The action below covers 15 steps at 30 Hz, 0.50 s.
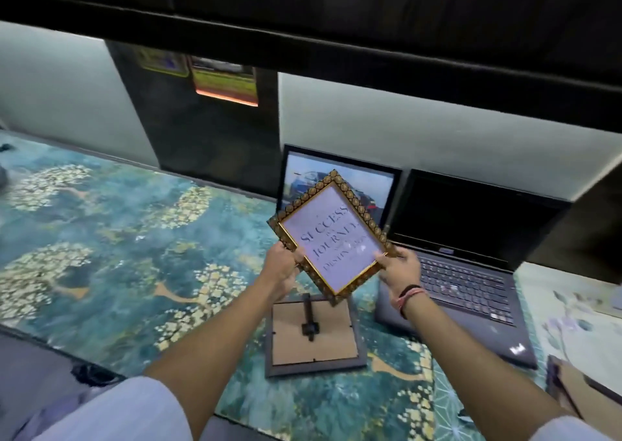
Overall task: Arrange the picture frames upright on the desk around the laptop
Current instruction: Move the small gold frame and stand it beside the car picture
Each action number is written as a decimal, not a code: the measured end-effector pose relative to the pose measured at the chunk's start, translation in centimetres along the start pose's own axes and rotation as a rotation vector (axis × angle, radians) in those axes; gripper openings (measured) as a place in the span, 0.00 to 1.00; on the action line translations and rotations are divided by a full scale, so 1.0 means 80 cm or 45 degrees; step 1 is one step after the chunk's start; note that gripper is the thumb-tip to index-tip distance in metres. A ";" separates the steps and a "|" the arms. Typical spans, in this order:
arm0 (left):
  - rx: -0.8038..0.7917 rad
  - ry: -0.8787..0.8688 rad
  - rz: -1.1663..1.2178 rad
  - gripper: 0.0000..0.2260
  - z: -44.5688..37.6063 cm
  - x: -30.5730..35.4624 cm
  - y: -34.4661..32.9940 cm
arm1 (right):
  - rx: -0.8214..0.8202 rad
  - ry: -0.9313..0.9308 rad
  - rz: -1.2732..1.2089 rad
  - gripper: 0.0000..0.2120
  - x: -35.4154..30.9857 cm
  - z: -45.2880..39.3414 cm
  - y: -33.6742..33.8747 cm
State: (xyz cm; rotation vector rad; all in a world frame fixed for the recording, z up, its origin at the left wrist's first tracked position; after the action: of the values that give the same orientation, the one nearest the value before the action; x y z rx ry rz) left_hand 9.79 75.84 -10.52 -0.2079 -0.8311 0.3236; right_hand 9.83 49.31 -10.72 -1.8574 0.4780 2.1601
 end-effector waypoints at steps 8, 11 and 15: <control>0.186 -0.184 -0.418 0.14 -0.010 0.120 0.112 | -0.515 0.446 0.564 0.08 -0.067 -0.024 -0.156; 0.207 -0.256 -0.446 0.12 -0.016 0.168 0.141 | -0.481 0.458 0.545 0.06 -0.071 -0.030 -0.213; 0.264 -0.383 -0.577 0.10 -0.043 0.234 0.184 | -0.376 0.455 0.553 0.06 -0.078 -0.044 -0.290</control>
State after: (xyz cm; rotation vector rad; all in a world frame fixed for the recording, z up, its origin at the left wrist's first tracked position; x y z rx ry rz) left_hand 21.23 96.11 -4.36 0.2286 -1.1052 0.0107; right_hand 23.16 69.21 -6.96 -2.5248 0.7240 2.2570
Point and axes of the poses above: each hand's wrist, its own z-axis away from the middle knuckle, its own y-axis out of the back of the hand, x = y × z, the point moved 8 cm from there along -z, towards the middle knuckle, and after that the axes turned 14 degrees about y, right-handed, at the moved point
